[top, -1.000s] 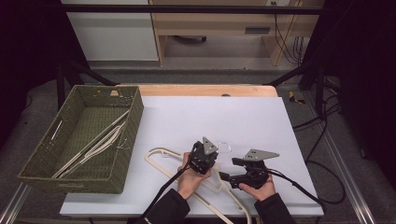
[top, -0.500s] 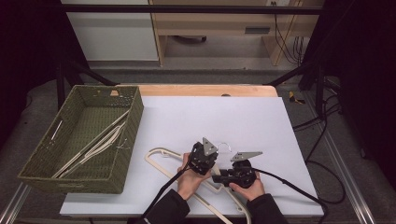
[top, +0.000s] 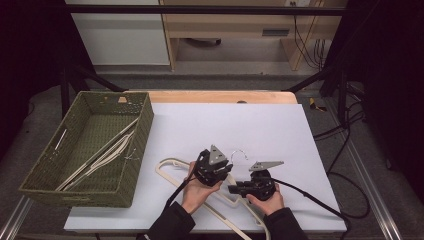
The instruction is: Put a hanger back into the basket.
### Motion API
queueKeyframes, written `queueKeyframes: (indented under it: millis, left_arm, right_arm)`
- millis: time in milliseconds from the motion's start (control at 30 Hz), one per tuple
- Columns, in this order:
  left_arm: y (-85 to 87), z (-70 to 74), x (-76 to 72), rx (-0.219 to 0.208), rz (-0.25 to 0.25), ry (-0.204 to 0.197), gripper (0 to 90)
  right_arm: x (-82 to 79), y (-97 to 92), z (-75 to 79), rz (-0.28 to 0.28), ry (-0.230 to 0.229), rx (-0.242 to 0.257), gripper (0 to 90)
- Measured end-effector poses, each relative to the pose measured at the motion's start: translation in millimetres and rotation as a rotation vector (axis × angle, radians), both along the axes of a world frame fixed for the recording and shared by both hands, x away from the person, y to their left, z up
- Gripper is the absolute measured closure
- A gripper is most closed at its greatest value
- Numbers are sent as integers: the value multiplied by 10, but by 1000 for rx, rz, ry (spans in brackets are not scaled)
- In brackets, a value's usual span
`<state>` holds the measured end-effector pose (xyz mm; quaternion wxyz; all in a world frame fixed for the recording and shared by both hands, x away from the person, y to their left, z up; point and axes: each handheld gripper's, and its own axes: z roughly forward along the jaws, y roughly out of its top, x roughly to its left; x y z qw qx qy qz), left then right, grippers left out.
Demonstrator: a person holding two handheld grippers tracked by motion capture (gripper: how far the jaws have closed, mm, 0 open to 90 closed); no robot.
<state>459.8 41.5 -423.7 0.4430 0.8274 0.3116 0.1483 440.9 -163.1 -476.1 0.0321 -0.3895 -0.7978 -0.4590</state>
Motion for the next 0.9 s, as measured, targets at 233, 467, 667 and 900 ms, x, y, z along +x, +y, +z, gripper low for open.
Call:
queueKeyframes:
  millis: [233,467,667,900]
  left_arm:
    - [382,303,-63,-43,-72,-64,376]
    - [767,361,-219,-49,-110,-75,258]
    - [975,308,-291,-54,-138,-62,236]
    - [972,212,-294,-26,-172,-49,225]
  right_arm:
    - [-58,-42,159,-2,-28,40,783]
    - [-101,-70,281,22,-68,78,823]
    - [-159,-87,413,57,-96,102,863]
    - [-223,-100,561,112,-144,89,871]
